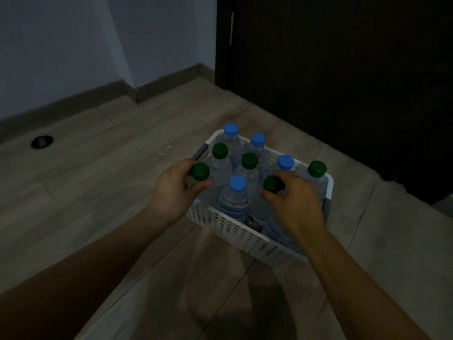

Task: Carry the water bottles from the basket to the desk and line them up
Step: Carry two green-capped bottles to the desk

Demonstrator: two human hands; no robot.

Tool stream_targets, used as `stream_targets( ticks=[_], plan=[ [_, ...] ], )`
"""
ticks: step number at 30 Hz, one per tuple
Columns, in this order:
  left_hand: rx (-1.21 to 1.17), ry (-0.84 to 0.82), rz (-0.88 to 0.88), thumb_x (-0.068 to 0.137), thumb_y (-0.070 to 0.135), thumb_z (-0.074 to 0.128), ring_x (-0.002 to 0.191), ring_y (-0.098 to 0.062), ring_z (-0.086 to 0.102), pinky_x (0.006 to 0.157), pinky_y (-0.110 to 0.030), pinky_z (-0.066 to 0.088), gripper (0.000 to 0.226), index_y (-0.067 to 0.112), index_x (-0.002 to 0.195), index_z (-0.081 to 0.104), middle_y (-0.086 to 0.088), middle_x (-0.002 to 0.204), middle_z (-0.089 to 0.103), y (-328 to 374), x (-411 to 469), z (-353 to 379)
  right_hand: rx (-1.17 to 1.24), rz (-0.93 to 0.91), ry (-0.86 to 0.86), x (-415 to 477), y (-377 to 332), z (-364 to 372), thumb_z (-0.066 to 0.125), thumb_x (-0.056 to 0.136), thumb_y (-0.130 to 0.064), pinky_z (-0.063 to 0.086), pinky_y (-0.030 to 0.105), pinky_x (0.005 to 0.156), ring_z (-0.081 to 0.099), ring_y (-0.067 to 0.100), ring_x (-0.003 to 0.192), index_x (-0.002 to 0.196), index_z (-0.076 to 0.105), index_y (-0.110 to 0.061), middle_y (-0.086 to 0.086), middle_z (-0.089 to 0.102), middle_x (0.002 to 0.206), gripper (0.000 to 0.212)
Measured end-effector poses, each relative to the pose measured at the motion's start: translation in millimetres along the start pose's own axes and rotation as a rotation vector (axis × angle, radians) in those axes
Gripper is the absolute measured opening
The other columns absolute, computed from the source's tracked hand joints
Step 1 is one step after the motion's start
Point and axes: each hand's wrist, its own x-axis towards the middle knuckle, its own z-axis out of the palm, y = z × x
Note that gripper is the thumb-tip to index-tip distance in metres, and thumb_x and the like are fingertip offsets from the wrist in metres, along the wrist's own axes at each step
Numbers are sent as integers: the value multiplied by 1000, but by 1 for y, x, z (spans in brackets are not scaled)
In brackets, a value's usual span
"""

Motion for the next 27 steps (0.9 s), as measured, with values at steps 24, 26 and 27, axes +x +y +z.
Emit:
stream_targets(
  ticks=[24,26,27],
  plan=[
    [-61,301,312,88,27,62,84,-1,52,74,0,36,16,16,99,59,1,96,60,142,-26,-106,210,-321,397,-36,-108,-134,59,89,-43,46,19,65,55,4,76,99,58,-23,-9,57,85,22],
    [-102,309,343,90,26,60,82,8,50,72,1,35,9,22,96,55,8,90,56,164,-35,-117,305,-338,407,-45,-120,-147,55,89,-44,44,14,60,56,4,69,98,56,-21,-7,57,82,25],
    [-122,307,344,91,27,58,79,11,49,70,1,35,7,24,95,54,13,86,54,175,-41,-122,359,-342,410,-50,-125,-152,54,89,-45,43,13,57,56,3,66,98,56,-19,-7,57,80,28]
  ],
)
